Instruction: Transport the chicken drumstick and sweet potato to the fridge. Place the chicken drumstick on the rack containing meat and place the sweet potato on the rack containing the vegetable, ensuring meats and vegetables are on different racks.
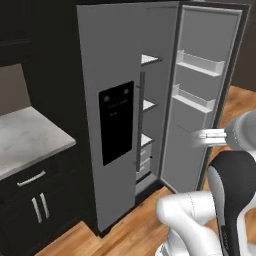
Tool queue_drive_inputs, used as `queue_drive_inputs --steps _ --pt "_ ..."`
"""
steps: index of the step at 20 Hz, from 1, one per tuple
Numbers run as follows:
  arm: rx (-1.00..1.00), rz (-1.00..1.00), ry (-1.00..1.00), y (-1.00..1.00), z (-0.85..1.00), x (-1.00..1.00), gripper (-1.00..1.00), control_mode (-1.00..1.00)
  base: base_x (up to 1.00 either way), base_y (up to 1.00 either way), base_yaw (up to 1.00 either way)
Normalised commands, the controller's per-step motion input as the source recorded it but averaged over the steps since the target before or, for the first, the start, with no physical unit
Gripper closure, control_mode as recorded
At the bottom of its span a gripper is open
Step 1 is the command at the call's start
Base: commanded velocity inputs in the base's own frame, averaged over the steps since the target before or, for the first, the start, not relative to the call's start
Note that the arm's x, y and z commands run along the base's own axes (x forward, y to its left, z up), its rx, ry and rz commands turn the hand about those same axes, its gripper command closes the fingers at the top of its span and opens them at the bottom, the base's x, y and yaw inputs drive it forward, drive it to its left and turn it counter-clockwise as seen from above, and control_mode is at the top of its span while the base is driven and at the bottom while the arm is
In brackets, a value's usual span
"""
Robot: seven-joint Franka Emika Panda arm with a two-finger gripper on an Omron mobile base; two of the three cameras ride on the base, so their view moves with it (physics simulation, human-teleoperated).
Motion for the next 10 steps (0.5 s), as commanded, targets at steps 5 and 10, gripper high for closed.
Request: queue_drive_inputs --steps 5,10 --pt "0.00 0.00 0.00 0.00 0.00 0.00 -1.00 1.00 0.76 1.00 0.00" --pt "0.00 0.00 0.00 0.00 0.00 0.00 -1.00 1.00 0.98 1.00 0.00"
